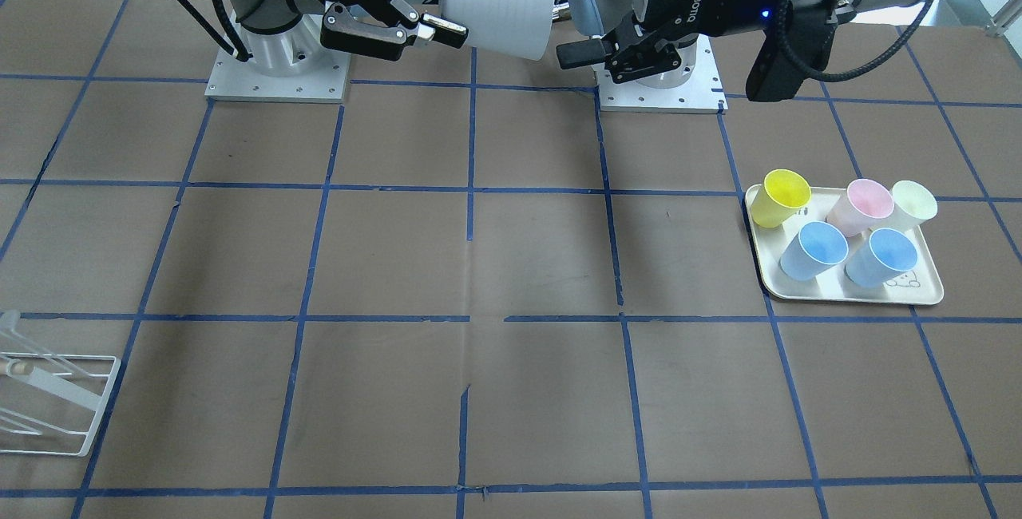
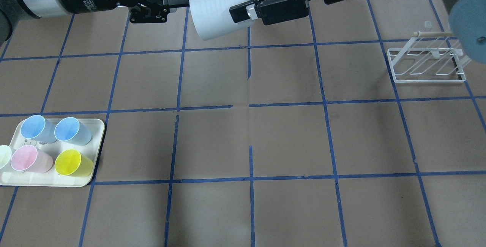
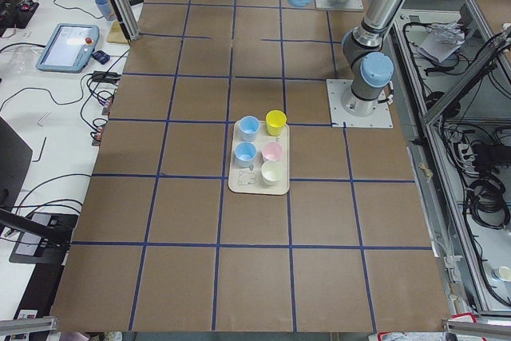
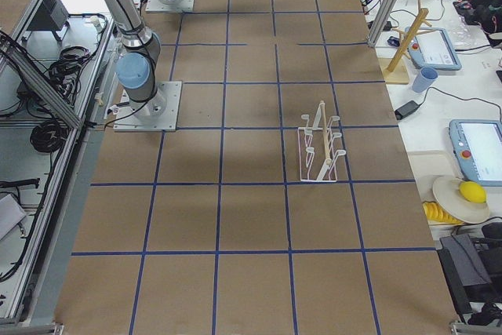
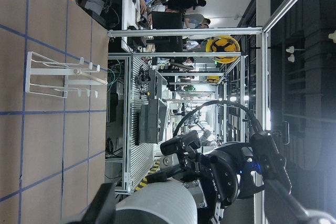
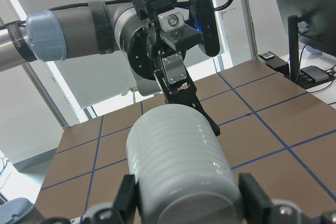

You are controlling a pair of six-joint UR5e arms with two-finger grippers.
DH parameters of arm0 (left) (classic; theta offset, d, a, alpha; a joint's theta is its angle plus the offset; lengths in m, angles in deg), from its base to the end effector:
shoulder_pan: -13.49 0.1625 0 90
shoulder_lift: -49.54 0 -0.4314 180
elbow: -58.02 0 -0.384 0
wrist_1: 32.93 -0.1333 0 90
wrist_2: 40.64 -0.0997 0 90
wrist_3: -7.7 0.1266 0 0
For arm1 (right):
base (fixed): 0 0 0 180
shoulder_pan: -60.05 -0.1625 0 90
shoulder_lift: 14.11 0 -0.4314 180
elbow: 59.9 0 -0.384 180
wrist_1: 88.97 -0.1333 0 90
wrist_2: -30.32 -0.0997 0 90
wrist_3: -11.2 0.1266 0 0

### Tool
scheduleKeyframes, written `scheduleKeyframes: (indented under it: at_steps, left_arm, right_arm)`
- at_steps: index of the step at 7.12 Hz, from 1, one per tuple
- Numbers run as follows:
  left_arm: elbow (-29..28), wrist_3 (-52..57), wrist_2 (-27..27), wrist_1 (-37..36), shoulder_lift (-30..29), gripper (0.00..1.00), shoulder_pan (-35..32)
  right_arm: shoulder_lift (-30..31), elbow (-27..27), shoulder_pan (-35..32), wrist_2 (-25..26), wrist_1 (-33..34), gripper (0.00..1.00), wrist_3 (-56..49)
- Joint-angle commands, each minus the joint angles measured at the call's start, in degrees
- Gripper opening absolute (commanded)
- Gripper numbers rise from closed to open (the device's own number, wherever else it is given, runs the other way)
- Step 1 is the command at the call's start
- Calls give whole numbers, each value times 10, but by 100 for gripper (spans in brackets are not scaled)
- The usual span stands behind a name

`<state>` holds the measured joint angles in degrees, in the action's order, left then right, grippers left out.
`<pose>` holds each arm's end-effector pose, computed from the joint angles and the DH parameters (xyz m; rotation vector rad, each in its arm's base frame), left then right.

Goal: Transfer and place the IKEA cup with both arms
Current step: 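Carry the white cup toward the left gripper while the left arm reaches toward it, then close the left gripper on the white cup beside the right gripper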

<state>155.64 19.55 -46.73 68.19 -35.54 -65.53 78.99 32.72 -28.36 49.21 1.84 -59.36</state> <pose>-0.1706 -0.4815 0.5374 0.1688 -1.6664 0.0985 0.2402 -0.4681 0.5578 -1.1447 1.6381 -0.8592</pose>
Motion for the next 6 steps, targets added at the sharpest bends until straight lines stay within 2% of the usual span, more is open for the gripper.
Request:
scheduleKeyframes:
  at_steps: [1,6]
  left_arm:
    - [27,-36,1,-2,22,100,-3]
    - [32,-53,28,-13,28,100,-23]
  right_arm:
    - [-14,-4,1,-8,20,17,1]
    - [-25,2,1,-7,22,18,1]
